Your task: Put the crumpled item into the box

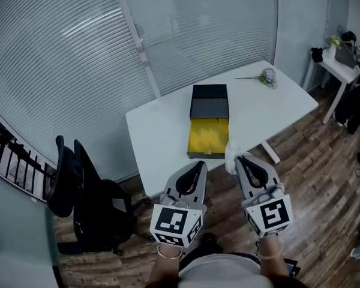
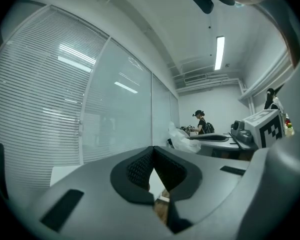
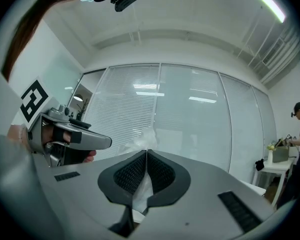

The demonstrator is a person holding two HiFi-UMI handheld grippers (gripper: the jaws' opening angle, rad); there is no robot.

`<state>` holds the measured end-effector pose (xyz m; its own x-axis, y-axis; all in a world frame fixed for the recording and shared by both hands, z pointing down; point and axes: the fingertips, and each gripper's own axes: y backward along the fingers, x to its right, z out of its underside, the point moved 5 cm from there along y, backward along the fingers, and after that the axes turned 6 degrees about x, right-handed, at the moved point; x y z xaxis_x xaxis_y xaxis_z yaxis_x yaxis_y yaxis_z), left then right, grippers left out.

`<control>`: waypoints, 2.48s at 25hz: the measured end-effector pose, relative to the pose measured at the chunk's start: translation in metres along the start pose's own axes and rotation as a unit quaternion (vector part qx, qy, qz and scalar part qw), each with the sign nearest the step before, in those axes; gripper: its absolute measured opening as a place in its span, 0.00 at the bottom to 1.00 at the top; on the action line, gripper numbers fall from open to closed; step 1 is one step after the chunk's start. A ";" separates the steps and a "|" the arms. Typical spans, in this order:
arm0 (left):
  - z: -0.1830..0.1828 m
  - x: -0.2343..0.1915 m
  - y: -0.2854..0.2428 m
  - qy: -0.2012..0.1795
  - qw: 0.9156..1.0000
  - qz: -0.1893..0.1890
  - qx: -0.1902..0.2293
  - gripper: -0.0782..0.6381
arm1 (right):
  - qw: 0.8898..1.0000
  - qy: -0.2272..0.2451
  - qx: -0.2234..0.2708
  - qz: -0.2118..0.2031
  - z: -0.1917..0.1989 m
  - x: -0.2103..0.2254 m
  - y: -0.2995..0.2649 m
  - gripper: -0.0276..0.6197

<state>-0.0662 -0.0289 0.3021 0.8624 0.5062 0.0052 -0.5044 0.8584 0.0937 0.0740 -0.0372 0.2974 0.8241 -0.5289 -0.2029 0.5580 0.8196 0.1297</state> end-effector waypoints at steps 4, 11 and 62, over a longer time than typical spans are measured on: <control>-0.004 -0.021 -0.009 0.006 1.000 0.012 0.014 0.13 | 1.000 0.011 -0.007 0.009 0.001 -0.003 -0.021 0.09; -0.001 -0.044 -0.018 0.025 0.999 0.028 0.027 0.13 | 0.999 0.025 -0.018 0.020 0.003 -0.007 -0.044 0.09; 0.054 -0.137 -0.172 0.019 1.000 0.010 -0.010 0.13 | 0.981 0.103 -0.110 -0.125 0.110 0.059 -0.217 0.09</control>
<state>-0.0953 -0.2506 0.3392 0.8504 0.5252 -0.0319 -0.5219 0.8497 0.0750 0.0120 -0.2704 0.3639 0.6145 -0.6817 -0.3971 0.6862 0.7102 -0.1572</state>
